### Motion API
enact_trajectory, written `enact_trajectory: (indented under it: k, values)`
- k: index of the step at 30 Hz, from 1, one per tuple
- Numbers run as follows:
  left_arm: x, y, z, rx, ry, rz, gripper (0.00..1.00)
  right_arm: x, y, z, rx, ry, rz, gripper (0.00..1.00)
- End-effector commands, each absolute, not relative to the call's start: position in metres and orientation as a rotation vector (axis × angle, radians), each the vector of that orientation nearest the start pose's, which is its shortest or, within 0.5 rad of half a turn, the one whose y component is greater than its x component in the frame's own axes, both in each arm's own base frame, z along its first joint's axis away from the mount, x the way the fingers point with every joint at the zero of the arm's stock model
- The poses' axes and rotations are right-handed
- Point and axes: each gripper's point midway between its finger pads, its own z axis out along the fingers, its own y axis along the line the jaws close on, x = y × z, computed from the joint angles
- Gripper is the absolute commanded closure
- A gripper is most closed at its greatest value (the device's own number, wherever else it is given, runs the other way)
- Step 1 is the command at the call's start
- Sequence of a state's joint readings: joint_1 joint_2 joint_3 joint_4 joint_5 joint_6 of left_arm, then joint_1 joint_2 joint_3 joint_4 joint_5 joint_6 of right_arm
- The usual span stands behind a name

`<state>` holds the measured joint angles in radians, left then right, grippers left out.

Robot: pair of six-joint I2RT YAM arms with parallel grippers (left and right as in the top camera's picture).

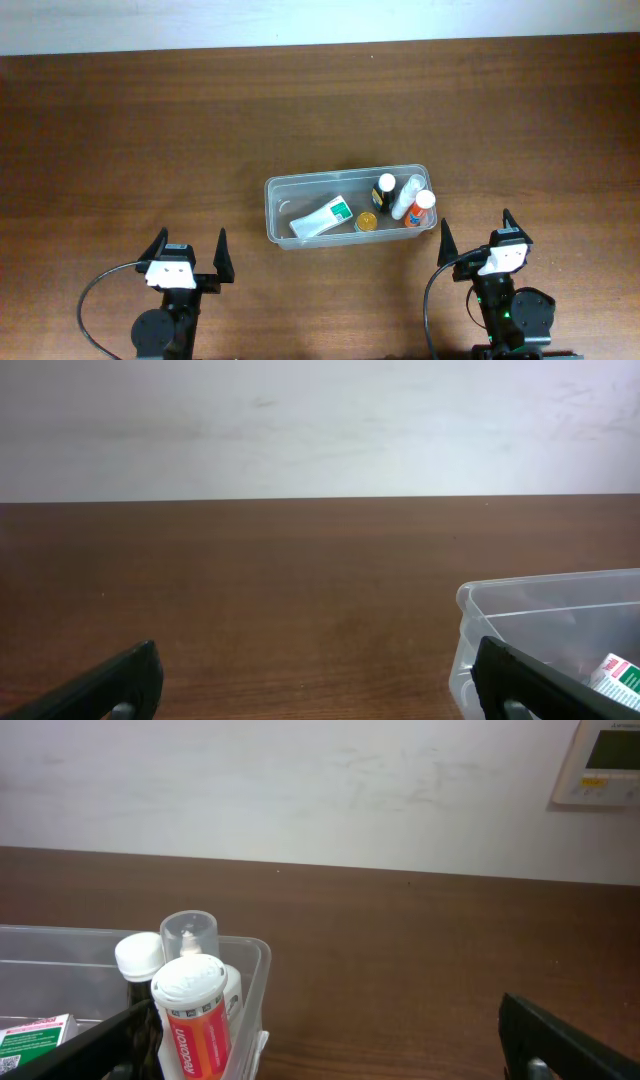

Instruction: Pack container

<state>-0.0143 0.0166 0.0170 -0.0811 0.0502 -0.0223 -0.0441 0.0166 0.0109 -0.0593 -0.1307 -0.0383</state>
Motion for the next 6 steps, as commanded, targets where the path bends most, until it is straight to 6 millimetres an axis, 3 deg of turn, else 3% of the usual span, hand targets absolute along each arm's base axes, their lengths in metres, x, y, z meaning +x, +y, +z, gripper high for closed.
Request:
enact_trajectory:
  k: [1, 6]
  values:
    - [0.2452, -0.0135, 0.1577, 0.052, 1.65, -0.065, 0.01, 0.2456, 0.0149, 0.1587, -0.114, 1.633, 0.052, 0.02]
    - [0.2452, -0.0135, 0.1577, 0.052, 1.65, -0.065, 0.01, 0.2456, 0.0149, 0.1587, -0.114, 1.633, 0.052, 0.02]
